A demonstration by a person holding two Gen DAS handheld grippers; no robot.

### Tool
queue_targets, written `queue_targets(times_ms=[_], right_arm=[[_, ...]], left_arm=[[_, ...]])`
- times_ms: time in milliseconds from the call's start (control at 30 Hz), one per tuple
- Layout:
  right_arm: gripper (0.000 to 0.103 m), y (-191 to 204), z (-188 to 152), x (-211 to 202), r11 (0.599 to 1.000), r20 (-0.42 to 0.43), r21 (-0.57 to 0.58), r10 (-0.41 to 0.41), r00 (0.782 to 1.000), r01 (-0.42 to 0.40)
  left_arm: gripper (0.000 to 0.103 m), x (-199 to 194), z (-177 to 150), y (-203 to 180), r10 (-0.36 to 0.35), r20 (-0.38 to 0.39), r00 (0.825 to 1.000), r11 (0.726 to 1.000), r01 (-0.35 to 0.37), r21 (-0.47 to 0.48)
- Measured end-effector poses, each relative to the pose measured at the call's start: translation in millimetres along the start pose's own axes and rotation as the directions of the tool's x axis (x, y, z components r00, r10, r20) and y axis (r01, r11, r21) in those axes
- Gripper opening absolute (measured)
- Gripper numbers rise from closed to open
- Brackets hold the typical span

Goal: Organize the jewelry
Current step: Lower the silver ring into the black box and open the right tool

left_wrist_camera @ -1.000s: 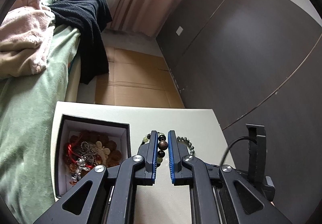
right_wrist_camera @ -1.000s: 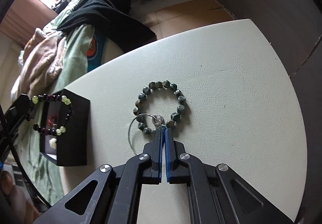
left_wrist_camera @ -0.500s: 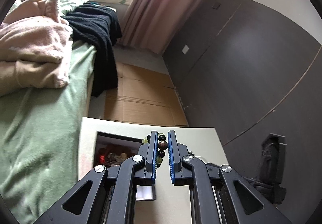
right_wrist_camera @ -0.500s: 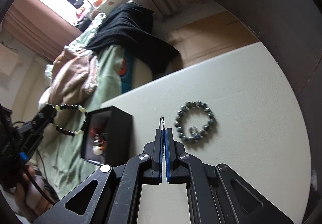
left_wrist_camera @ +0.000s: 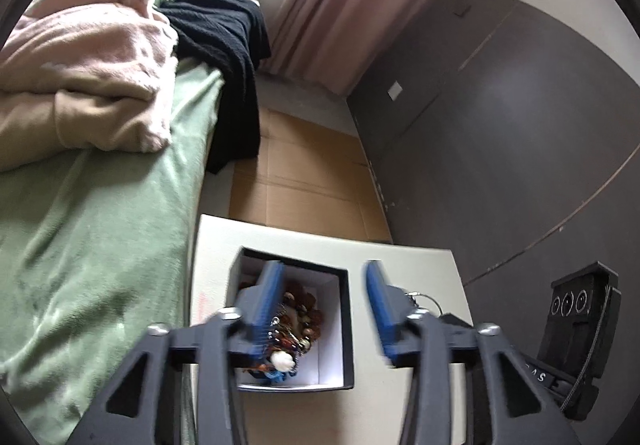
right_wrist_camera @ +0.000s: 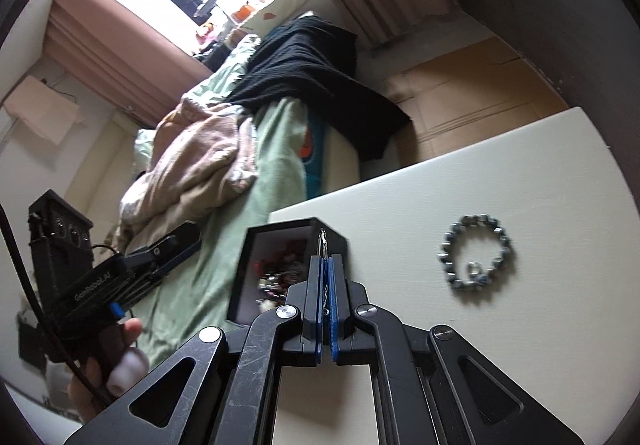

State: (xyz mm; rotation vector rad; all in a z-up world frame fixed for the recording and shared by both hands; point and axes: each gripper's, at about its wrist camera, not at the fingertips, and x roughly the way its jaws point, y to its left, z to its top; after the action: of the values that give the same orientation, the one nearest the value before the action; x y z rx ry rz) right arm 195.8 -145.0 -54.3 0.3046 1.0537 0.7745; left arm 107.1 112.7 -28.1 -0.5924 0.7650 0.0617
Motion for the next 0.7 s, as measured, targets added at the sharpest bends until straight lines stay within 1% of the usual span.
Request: queue_targets(times_ms=[100,200,467,500,567,633,700], right_arm=[[0.003,11,-1,4,0.999,0.003,-0.01,0.037,0.999,-0.037],[0.003,24,-4,10,0.998,0.001,-0.037,0.051,0.999,-0.051],[0.003,49,-13,32,0.994,-0.052,-0.102,0.032,0.998,-0.037],[0.005,53,-15,36,0.993,-0.068,-0.108,0.03,0.997,-0.037],[0.012,54,-16,43,0.993,-0.096,-0.108,0.045,0.994,-0.055],[0.033,53,-17,45,0.993,-0.102,-0.105,0.039,0.994,-0.05],[0.035,49,-16,41,0.995,-0.089,-0.094,0.034,0.995,-0.042]], left_arm=[[0.052,-8,3,5,0.001,0.021,1.0,1.0,-0.001,-0.008],[0.053,-12,4,10,0.009,0.028,1.0,1.0,-0.008,-0.017],[0.057,-17,6,19,0.004,0.035,0.999,0.999,-0.003,-0.034],[0.057,-17,7,20,0.001,0.036,0.999,0.999,0.0,-0.037],[0.057,-18,7,20,-0.001,0.037,0.999,0.999,0.002,-0.039],[0.057,-18,7,20,0.0,0.038,0.999,0.999,0.002,-0.037],[0.057,-17,6,18,-0.003,0.036,0.999,1.0,0.004,-0.031]])
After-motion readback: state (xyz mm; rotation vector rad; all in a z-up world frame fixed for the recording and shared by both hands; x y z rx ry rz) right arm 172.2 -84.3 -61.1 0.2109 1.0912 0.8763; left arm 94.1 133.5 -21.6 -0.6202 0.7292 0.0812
